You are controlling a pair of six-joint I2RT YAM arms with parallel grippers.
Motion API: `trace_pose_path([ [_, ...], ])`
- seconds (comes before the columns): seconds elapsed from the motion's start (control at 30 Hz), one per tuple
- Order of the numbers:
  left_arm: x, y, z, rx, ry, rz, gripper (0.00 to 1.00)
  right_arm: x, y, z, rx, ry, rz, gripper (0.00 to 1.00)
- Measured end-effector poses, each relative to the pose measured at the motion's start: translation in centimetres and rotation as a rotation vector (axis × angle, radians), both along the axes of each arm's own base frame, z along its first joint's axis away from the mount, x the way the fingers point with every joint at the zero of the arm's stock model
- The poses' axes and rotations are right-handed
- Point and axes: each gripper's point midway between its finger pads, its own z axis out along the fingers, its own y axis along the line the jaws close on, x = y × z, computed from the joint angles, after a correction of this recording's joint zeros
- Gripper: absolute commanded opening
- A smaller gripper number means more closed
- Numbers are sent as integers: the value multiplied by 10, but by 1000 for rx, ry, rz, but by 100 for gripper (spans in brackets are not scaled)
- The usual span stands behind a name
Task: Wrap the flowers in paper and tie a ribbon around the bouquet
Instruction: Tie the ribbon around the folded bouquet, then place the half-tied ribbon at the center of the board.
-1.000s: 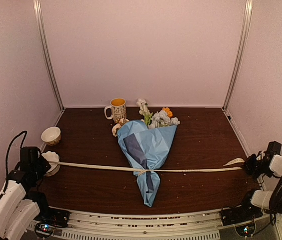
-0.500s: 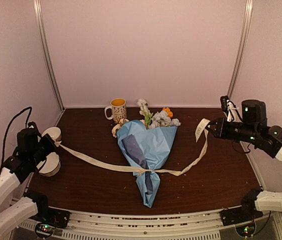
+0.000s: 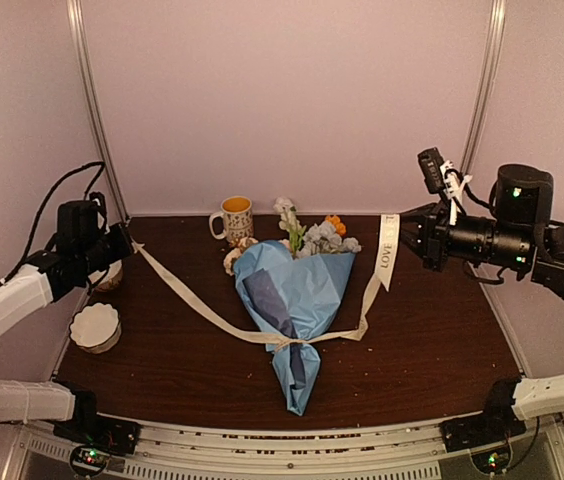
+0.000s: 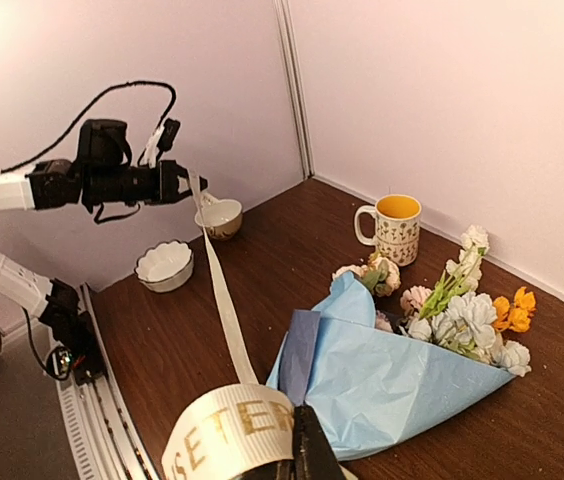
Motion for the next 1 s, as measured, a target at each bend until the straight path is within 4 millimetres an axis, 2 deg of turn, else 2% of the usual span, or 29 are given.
trace_pose_path([
  [0.07, 6, -3, 2, 32, 7, -22, 0, 0, -2, -7, -53, -8, -7, 0],
  [0.13, 4, -7, -5, 49, 32, -45, 0, 1, -4, -18, -92, 14, -23, 0],
  [0.23, -7, -21, -32, 69, 95, -101, 0, 9, -9, -48, -162, 122, -84, 0],
  [0.3, -19, -42, -57, 95, 164, -170, 0, 12, -10, -71, -206, 209, -116, 0],
  [0.33, -27, -55, -71, 114, 208, -217, 7, 12, -10, -79, -218, 244, -125, 0],
  [0.43, -47, -87, -103, 161, 304, -326, 56, 10, -11, -92, -224, 319, -149, 0],
  [0.47, -56, -95, -114, 178, 339, -356, 70, 9, -13, -92, -216, 336, -159, 5],
  [0.5, -62, -98, -121, 185, 359, -370, 79, 9, -15, -92, -211, 342, -164, 17],
  [0.57, -77, -103, -132, 219, 396, -398, 83, 9, -19, -94, -209, 361, -194, 36],
  [0.67, -95, -110, -135, 289, 414, -426, 84, 15, -32, -110, -257, 405, -275, 59],
  [0.73, -105, -116, -130, 368, 418, -455, 86, 22, -44, -129, -317, 445, -343, 63],
  [0.83, -110, -135, -110, 511, 415, -491, 91, 30, -69, -166, -442, 500, -459, 63],
  [0.9, -109, -158, -98, 598, 394, -526, 91, 29, -82, -184, -511, 528, -503, 56],
  [0.97, -113, -176, -100, 663, 380, -587, 89, 26, -86, -197, -553, 549, -497, 54],
  [1.0, -119, -185, -107, 687, 378, -640, 88, 24, -81, -201, -556, 557, -469, 55],
])
